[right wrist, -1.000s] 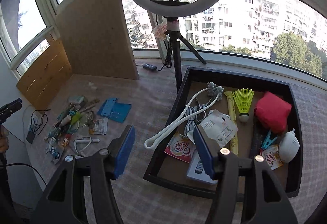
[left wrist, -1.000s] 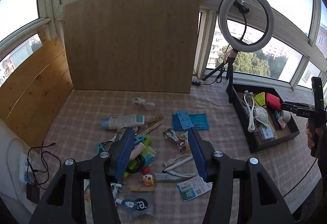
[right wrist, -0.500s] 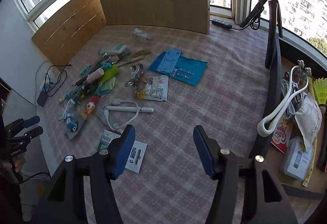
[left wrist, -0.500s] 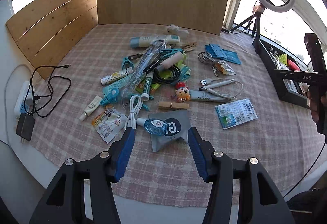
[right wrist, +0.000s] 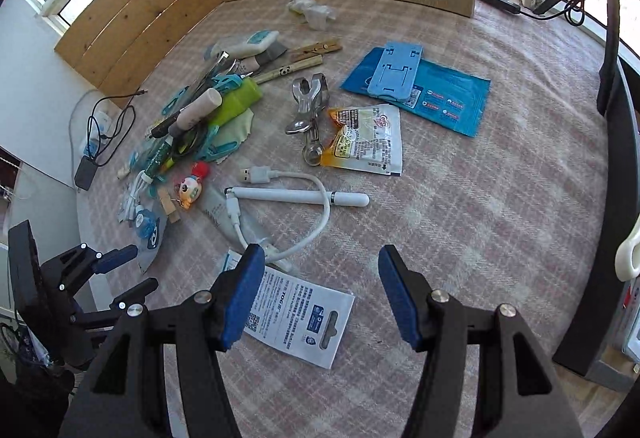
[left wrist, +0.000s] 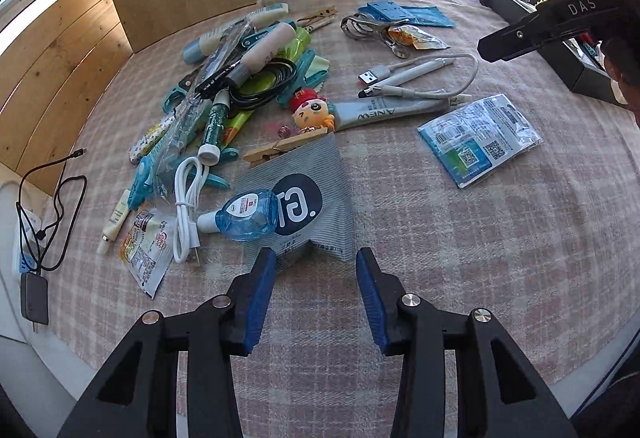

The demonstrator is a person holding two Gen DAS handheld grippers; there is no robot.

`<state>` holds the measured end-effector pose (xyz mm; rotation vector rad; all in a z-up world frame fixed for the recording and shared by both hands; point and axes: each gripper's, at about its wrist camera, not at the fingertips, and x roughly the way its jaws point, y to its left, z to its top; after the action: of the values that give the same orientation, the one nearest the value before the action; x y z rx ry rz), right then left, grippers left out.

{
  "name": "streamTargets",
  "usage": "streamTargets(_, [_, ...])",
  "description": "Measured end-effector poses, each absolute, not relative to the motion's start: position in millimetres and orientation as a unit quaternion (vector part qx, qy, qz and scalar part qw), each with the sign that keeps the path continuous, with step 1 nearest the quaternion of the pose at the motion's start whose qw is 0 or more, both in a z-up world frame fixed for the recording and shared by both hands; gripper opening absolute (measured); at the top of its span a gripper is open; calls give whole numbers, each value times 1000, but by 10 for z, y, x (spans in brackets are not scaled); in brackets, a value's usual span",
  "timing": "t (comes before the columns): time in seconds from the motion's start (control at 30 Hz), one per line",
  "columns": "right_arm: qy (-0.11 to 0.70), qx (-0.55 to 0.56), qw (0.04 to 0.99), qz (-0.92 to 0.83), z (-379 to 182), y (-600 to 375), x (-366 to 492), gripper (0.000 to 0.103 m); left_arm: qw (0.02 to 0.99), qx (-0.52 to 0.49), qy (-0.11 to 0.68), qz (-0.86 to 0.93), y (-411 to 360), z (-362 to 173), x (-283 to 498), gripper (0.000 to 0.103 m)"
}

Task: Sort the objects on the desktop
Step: 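Grasp the grey G-logo pouch with the left tool while the right tool grasps a white cable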

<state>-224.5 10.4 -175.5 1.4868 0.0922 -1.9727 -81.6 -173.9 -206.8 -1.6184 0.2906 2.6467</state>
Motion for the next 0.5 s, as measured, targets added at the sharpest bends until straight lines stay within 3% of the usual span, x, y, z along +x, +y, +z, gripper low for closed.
streamTargets(0.2, [36, 586, 341, -734, -1885, -153, -2302, 58, 28, -515, 81, 853, -1774, -2059, -911, 39])
streamTargets(0.3, [38, 595, 344, -726, -1962, -244, -2293, 58, 26, -517, 63, 853, -1811, -2068, -982, 24])
streamTargets(0.33, [36, 596, 346, -724, -1984, -265, -2284, 55, 26, -518, 55, 853, -1831, -2058, -1003, 7])
streamTargets(0.37, [35, 595, 347, -724, -1994, -271, -2273, 49, 29, -519, 36, 854, -1873, -2046, -1014, 0])
streamTargets(0.43, [32, 594, 347, -725, -2008, -268, -2257, 33, 34, -519, 0, 854, -1954, -2021, -1033, 0])
streamTargets(0.5, [24, 597, 346, -723, -2023, -238, -2258, 31, 41, -502, -10, 864, -1961, -1961, -973, 0])
